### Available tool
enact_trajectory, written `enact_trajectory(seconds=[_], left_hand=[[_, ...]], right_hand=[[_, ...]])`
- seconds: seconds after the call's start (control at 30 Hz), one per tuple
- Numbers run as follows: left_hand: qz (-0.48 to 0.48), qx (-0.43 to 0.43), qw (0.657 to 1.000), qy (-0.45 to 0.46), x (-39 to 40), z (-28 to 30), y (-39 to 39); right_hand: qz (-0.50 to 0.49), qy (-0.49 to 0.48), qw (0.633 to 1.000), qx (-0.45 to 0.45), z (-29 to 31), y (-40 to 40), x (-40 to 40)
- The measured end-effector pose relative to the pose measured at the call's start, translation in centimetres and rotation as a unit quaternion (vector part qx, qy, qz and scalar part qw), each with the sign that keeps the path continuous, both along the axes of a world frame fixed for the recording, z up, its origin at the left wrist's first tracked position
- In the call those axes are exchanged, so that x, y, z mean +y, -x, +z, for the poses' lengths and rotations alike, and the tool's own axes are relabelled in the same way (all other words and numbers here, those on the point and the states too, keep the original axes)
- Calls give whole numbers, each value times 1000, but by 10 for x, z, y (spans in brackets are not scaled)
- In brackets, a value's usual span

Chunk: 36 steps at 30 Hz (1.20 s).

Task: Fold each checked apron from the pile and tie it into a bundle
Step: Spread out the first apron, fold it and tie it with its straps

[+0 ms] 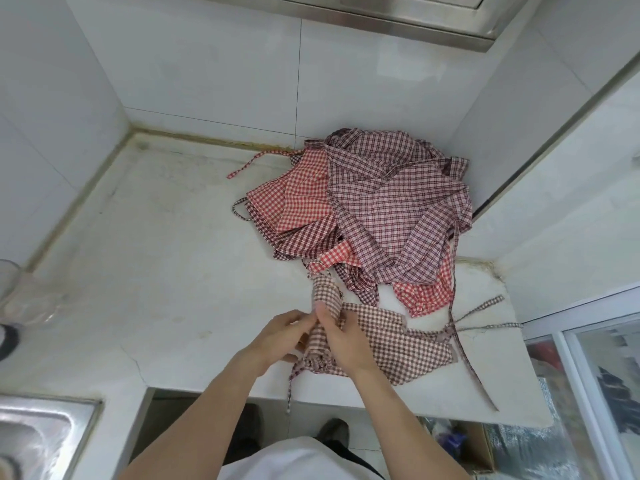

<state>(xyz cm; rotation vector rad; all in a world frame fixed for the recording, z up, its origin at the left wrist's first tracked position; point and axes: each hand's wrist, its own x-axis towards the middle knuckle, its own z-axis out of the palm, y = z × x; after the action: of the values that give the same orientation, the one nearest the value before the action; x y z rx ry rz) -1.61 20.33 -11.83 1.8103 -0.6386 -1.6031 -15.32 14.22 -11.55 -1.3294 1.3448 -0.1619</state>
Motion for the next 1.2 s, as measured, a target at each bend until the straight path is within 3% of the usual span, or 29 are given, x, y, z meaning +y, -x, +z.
enact_trajectory(seconds=[0.1, 0.17, 0.3, 0.5, 0.67, 0.77, 0.83, 1.03, 1.13, 1.2], left_hand=[[43, 12, 999, -20, -1, -6, 2], [33, -21, 998, -39, 1, -17, 8], [33, 20, 998, -48, 3, -28, 14], [-13, -86, 995, -45, -2, -29, 11], [-43, 22, 998, -51, -8, -25, 31], [5, 109, 992, -60, -11, -18, 41], [41, 181, 981, -60, -13, -8, 42], [111, 260, 959, -26, -17, 1, 36], [152, 246, 957, 0, -18, 3, 40], [142, 194, 970, 30, -19, 7, 43]], right_hand=[[-77, -114, 987, -79, 0, 6, -8], [-88, -80, 991, -53, -6, 14, -10], [-36, 83, 993, 77, -19, 35, -17], [-74, -22, 995, 70, -31, 72, -20], [-202, -140, 968, -41, -27, 65, -18], [-271, -236, 922, -145, -25, 64, -14], [-270, -245, 913, -181, -23, 62, -11], [-260, -182, 933, -167, -9, 56, -17], [-173, -23, 982, -64, 5, 53, -18], [-81, 126, 986, 69, 3, 52, -18]])
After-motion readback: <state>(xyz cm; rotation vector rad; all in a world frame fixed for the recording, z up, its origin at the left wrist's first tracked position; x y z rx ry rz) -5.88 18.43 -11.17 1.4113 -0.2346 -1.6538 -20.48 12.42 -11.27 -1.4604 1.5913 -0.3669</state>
